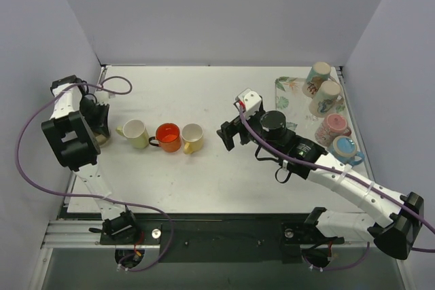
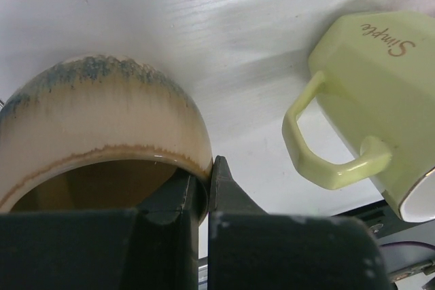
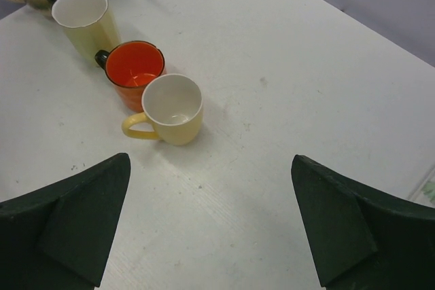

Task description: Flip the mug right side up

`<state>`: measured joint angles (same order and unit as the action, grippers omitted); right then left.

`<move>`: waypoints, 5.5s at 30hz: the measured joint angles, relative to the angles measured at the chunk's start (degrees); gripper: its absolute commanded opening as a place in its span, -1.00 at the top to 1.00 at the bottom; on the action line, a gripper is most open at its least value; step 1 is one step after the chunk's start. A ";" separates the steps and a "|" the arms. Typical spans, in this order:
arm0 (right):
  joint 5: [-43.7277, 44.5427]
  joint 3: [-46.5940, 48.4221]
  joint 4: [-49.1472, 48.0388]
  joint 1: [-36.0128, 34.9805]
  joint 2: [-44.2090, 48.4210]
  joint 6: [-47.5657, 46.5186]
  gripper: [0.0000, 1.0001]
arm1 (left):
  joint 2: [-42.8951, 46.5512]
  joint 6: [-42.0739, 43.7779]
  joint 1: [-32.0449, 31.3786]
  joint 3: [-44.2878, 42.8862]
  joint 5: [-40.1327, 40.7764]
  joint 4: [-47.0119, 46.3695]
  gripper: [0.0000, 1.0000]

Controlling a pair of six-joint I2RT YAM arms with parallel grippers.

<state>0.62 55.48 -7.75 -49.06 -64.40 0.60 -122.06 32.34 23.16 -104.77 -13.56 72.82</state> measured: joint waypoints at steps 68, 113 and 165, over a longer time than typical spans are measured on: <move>-11.13 20.55 56.26 78.03 -24.24 -77.59 -0.87 | 32.54 -11.61 -44.11 15.63 -7.10 -18.75 -0.28; -15.15 3.87 53.35 77.02 -19.08 -80.26 1.00 | 40.13 -10.69 -45.72 13.86 -9.42 -17.14 -0.29; -15.87 0.31 26.91 55.78 -5.57 -5.22 1.00 | 41.07 -14.91 -51.49 23.17 -14.95 -32.04 -0.57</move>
<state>-15.25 55.79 19.16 6.72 -69.97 -4.62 -80.99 17.43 -28.34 -81.60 -28.51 40.77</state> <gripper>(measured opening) 0.190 0.712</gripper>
